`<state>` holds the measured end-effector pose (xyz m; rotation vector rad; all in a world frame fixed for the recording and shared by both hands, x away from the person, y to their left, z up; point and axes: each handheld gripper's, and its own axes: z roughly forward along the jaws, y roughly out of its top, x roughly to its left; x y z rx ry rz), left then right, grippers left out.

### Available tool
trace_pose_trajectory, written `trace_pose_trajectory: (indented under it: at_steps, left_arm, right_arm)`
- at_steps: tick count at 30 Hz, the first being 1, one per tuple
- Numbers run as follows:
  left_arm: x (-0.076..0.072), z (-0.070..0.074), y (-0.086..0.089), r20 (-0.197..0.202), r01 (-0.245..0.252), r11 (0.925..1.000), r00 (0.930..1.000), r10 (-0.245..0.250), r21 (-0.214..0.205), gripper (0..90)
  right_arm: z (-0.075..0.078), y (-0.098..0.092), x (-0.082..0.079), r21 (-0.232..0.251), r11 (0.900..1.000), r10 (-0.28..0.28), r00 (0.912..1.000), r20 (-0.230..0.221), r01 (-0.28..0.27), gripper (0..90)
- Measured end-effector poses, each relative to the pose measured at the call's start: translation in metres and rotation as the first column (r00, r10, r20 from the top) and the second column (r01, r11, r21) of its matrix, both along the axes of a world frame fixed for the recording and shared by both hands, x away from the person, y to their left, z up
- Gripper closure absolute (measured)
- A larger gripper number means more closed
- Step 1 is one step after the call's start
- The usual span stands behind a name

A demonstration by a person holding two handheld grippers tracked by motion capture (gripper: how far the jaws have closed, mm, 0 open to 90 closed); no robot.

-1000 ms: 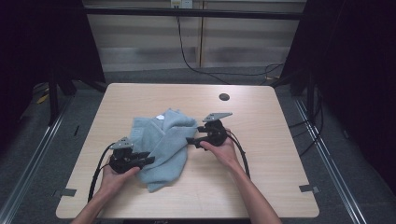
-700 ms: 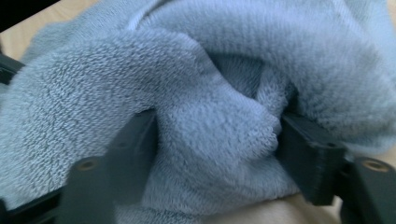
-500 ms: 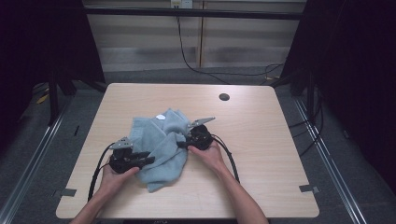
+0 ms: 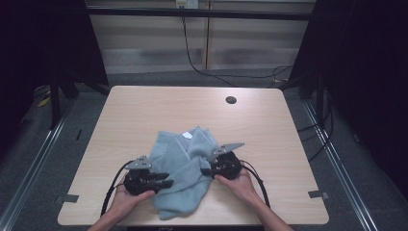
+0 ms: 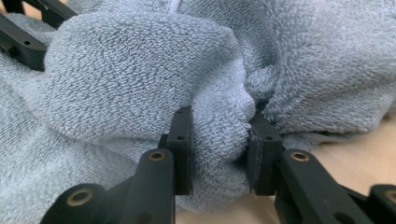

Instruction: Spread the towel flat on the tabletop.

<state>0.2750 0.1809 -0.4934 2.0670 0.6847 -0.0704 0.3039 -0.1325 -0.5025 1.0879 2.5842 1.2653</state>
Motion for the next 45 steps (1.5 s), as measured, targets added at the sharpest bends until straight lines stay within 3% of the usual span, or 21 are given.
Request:
trace_pose_trajectory:
  at_steps: [3,5,7,10,12,16,18,19,21,23,25,26,28,31,32,36,38,40,42,44,45]
  left_arm:
    - [-0.014,0.005,-0.004,-0.033,0.039,0.9992,0.9987,-0.039,-0.008,58.8]
    - [-0.02,0.009,-0.006,-0.034,0.075,0.9971,0.9966,-0.075,-0.014,53.5]
    - [-0.021,0.019,-0.005,-0.009,0.09,0.9954,0.9959,-0.09,-0.033,44.3]
    - [-0.01,0.032,-0.004,0.009,0.053,0.9957,0.9986,-0.052,-0.076,37.1]
    - [0.004,0.037,-0.004,0.026,0.025,0.9971,0.9994,-0.023,-0.072,37.0]
    - [0.044,0.033,-0.008,0.013,-0.079,0.9951,0.9967,0.08,-0.06,37.4]
    - [0.064,0.025,-0.01,0.006,-0.115,0.9917,0.9933,0.115,-0.057,36.9]
    - [0.072,0.02,-0.013,-0.022,-0.113,0.9927,0.9934,0.112,-0.042,34.1]
    - [0.08,0.009,-0.02,-0.034,-0.093,0.9954,0.9951,0.092,-0.02,28.1]
    - [0.081,0.001,-0.027,-0.052,-0.082,0.9965,0.9953,0.081,-0.018,27.9]
    - [0.079,-0.003,-0.032,-0.069,-0.031,0.9995,0.9972,0.03,-0.006,27.3]
    - [0.077,-0.005,-0.034,-0.07,-0.021,0.9998,0.9973,0.021,0.003,28.1]
    - [0.075,-0.008,-0.037,-0.08,-0.004,0.9998,0.9968,0.005,0.02,31.7]
    - [0.07,-0.011,-0.043,-0.075,0.047,0.9986,0.9962,-0.045,0.023,46.5]
    - [0.069,-0.01,-0.044,-0.065,0.053,0.9978,0.9966,-0.05,0.041,54.4]
    - [0.067,-0.008,-0.042,-0.068,0.049,0.9985,0.9965,-0.047,0.025,70.2]
    - [0.068,-0.008,-0.038,-0.066,0.045,0.9988,0.9968,-0.044,0.016,73.6]
    - [0.068,-0.007,-0.035,-0.073,0.047,0.9989,0.9962,-0.046,0.007,74.7]
    - [0.068,-0.007,-0.034,-0.07,0.049,0.9988,0.9963,-0.049,0.002,75.4]
    - [0.067,-0.003,-0.029,-0.06,0.035,0.9993,0.9976,-0.036,-0.009,75.6]
    - [0.066,-0.001,-0.027,-0.054,0.029,0.9994,0.9981,-0.03,-0.018,75.5]
  right_arm:
    - [0.002,-0.012,-0.024,0.012,0.9999,0.001,0.9999,-0.014,-0.001,62.3]
    - [0.007,-0.021,-0.037,0.01,0.9999,-0.007,0.9999,-0.013,0.007,52.8]
    - [0.019,-0.031,-0.045,0.013,0.9997,-0.019,0.9995,0.025,0.019,45.5]
    - [0.042,-0.049,-0.043,0.064,0.9958,-0.07,0.9947,0.075,0.065,39.6]
    - [0.052,-0.055,-0.037,0.098,0.9915,-0.095,0.9916,0.088,0.086,39.0]
    - [0.063,-0.044,-0.011,0.088,0.992,-0.1,0.9885,0.113,0.09,34.9]
    - [0.06,-0.031,0.004,0.093,0.9922,-0.091,0.991,0.098,0.082,30.5]
    - [0.057,-0.024,0.011,0.091,0.9927,-0.088,0.992,0.091,0.079,28.2]
    - [0.05,-0.008,0.025,0.064,0.995,-0.082,0.9943,0.069,0.077,21.1]
    - [0.04,0.005,0.034,0.038,0.9969,-0.071,0.9963,0.049,0.07,22.4]
    - [0.028,0.014,0.04,0.019,0.9978,-0.064,0.9977,0.02,0.064,19.8]
    - [0.021,0.017,0.04,-0.013,0.9974,-0.071,0.9973,0.019,0.071,18.8]
    - [0.01,0.017,0.039,-0.026,0.9976,-0.065,0.9979,-0.003,0.065,19.0]
    - [0.005,0.012,0.035,-0.034,0.9956,-0.086,0.9958,0.032,0.087,26.4]
    - [0.005,0.012,0.033,-0.05,0.9938,-0.097,0.9942,0.046,0.099,28.5]
    - [0.005,0.012,0.026,-0.093,0.9878,-0.117,0.989,0.09,0.125,45.5]
    - [0.007,0.011,0.024,-0.105,0.9859,-0.121,0.9881,0.095,0.13,58.1]
    - [0.009,0.006,0.025,-0.085,0.9876,-0.125,0.9884,0.087,0.132,69.5]
    - [0.009,0.004,0.026,-0.071,0.989,-0.124,0.9889,0.082,0.13,71.8]
    - [0.01,-0.004,0.029,-0.02,0.9916,-0.126,0.9901,0.061,0.128,80.5]
    - [0.011,-0.005,0.029,-0.024,0.9913,-0.128,0.9896,0.066,0.129,80.7]
